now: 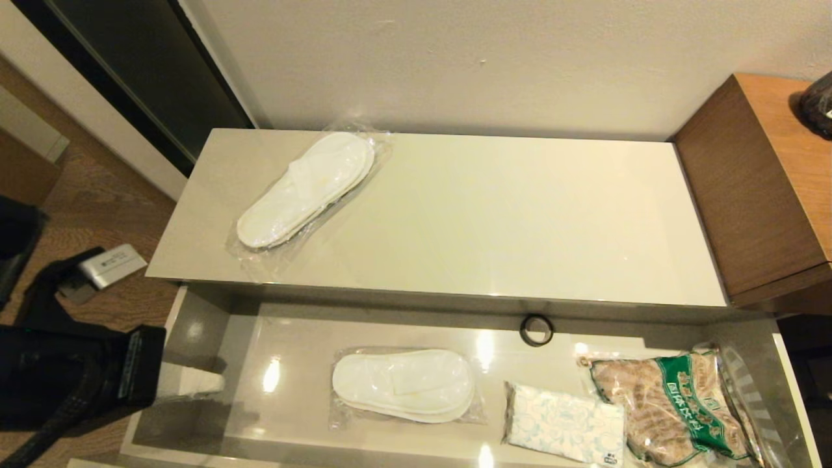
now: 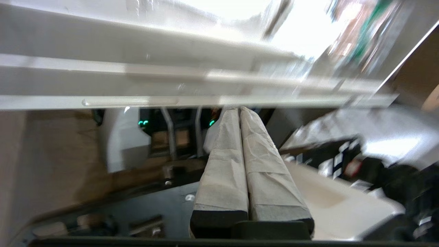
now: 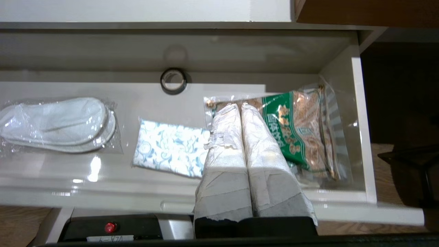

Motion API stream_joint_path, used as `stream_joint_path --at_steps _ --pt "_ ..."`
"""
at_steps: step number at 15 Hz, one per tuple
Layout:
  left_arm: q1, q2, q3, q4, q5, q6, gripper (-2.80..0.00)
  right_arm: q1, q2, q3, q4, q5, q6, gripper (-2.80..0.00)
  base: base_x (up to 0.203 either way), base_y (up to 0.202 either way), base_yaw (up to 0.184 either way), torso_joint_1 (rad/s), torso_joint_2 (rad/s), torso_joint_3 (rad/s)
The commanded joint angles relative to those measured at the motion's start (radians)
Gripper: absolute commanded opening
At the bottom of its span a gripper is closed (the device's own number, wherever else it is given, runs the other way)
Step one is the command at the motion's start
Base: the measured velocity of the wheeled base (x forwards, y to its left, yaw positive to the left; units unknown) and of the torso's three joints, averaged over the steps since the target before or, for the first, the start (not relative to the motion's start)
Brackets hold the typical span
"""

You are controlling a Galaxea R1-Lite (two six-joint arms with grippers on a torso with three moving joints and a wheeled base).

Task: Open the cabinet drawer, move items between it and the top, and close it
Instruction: Open the drawer, then pick up the disposable slippers on the table

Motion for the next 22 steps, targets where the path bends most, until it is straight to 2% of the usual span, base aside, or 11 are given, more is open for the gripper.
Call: stream_joint_path --at_steps 1,5,7,8,9,12,15,17,20,22 --pt "0.001 -0.042 -0.027 -0.013 0.049 -0.012 -2.8 0.0 0.0 0.002 0.0 0.001 -0.001 -2.8 0.0 0.0 0.0 0.0 0.0 0.0" --pt "0.0 0.067 -0.051 -0.19 0.153 -0.007 -2.8 0.0 0.001 0.002 0.0 0.001 -0.001 -2.8 0.0 0.0 0.0 0.0 0.0 0.0" --pt "0.0 0.151 -0.096 -0.22 0.215 0.029 -2.8 0.0 0.0 0.002 -0.001 0.003 -0.001 -2.8 0.0 0.0 0.0 0.0 0.0 0.0" --pt "0.0 0.205 -0.129 -0.226 0.235 0.07 -2.8 0.0 0.0 0.002 -0.002 0.003 -0.001 -2.8 0.0 0.0 0.0 0.0 0.0 0.0" --pt "0.0 0.26 -0.164 -0.231 0.275 0.123 0.0 0.0 0.001 0.002 -0.002 0.003 -0.001 -2.8 0.0 0.0 0.0 0.0 0.0 0.0" --pt "0.0 0.435 -0.273 -0.26 0.429 0.257 0.0 0.0 0.0 0.002 -0.002 0.003 -0.001 -2.8 0.0 0.0 0.0 0.0 0.0 0.0" --pt "-0.001 0.556 -0.369 -0.338 0.576 0.486 0.0 0.0 0.001 0.002 -0.002 0.003 -0.001 -2.8 0.0 0.0 0.0 0.0 0.0 0.0" --pt "-0.008 0.607 -0.404 -0.441 0.666 0.624 0.0 0.0 0.001 0.002 -0.002 0.003 -0.001 -2.8 0.0 0.0 0.0 0.0 0.0 0.0" --pt "-0.028 0.631 -0.432 -0.562 0.699 0.806 0.0 0.0 0.001 0.002 -0.001 0.003 -0.002 -2.8 0.0 0.0 0.0 0.0 0.0 0.0" --pt "-0.068 0.631 -0.432 -0.568 0.735 0.849 0.0 0.0 0.001 0.002 -0.001 0.003 -0.004 -2.8 0.0 0.0 0.0 0.0 0.0 0.0"
